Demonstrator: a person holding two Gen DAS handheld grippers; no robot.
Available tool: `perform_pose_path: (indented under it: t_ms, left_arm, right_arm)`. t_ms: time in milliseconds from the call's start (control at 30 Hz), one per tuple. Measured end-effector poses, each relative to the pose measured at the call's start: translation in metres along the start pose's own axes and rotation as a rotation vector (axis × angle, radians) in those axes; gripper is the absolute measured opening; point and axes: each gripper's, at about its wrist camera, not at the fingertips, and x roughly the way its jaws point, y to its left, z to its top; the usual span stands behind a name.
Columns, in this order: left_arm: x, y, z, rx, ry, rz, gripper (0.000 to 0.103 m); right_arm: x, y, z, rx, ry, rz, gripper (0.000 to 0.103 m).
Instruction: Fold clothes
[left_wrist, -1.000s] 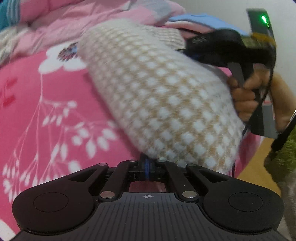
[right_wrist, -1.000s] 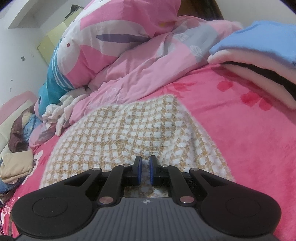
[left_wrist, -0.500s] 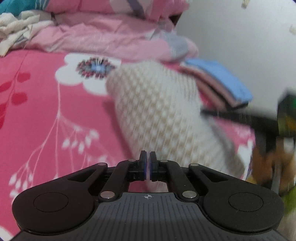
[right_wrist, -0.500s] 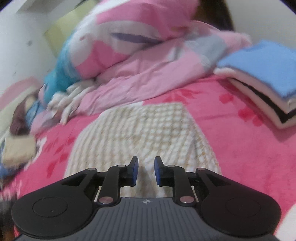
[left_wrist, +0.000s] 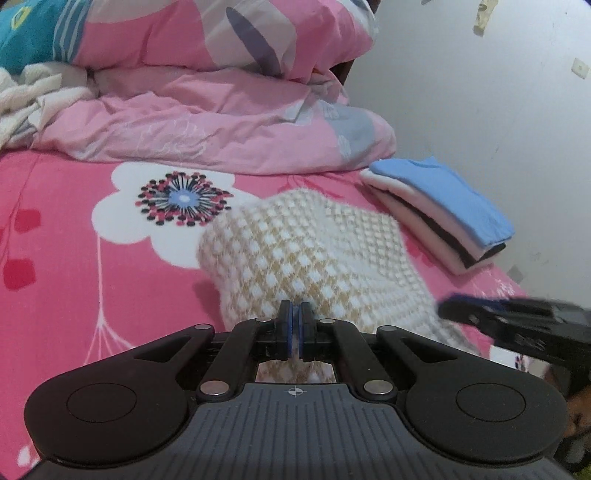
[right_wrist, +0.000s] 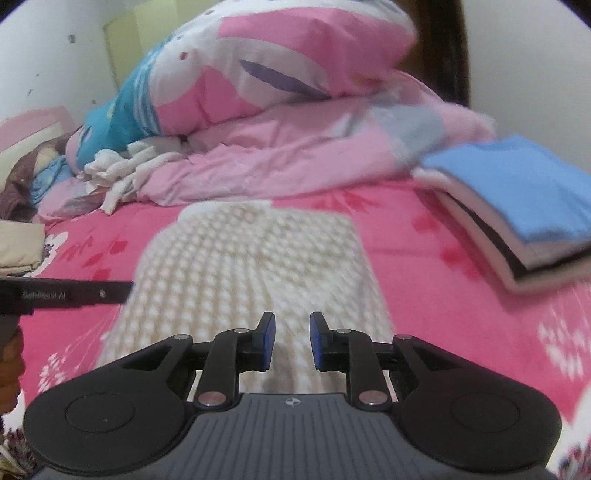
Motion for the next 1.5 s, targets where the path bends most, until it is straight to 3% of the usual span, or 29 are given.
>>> perform_pose_path:
  t_ms: [167,300,433,533,700,800,933,1167,1200,1267,1367,1500]
  left_arm:
    - [-0.003,-0.001,0.001,0.025,-0.018,0.005,0.0]
    - [-0.002,-0.005,0.001,0.059,-0.033,0.02,0.0]
    - [-0.003,-0.011,0.004,0.102,-0.081,0.034,0.0]
    - [0.002,-0.016,0.006,0.122,-0.107,0.043,0.0]
    - [0.011,-0.027,0.007,0.181,-0.114,0.06,0.0]
    - [0.014,-0.03,0.008,0.201,-0.105,0.069,0.0]
    - [0.017,-0.033,0.008,0.219,-0.096,0.078,0.0]
    - [0.023,-0.041,0.009,0.224,-0.081,0.075,0.0]
    - [0.025,-0.044,0.008,0.234,-0.077,0.074,0.0]
    - [0.028,-0.05,0.005,0.254,-0.067,0.071,0.0]
    - [0.031,-0.056,0.0,0.284,-0.061,0.067,0.0]
    - [0.033,-0.058,-0.004,0.295,-0.053,0.049,0.0]
  right_arm:
    - [0.05,-0.02,0.011,0.028,0.057,-0.071,0.017]
    - [0.054,-0.059,0.02,0.155,0.051,-0.174,0.016]
    - [0.023,-0.065,0.023,0.178,0.011,-0.077,0.016]
    - [0.009,-0.057,0.017,0.145,0.046,-0.016,0.018]
    - [0.025,-0.072,0.003,0.226,0.143,0.036,0.024]
    - [0.029,-0.074,-0.002,0.248,0.137,0.077,0.025]
    - [0.029,-0.074,-0.003,0.239,0.115,0.097,0.01]
    - [0.025,-0.066,0.002,0.165,0.05,0.021,0.006]
    - [0.027,-0.064,0.002,0.138,0.043,-0.016,0.0]
    - [0.035,-0.06,-0.002,0.064,0.056,-0.142,0.0]
    - [0.034,-0.061,-0.01,0.042,0.08,-0.234,0.0]
    - [-0.021,-0.048,-0.021,0.004,-0.031,-0.147,0.001]
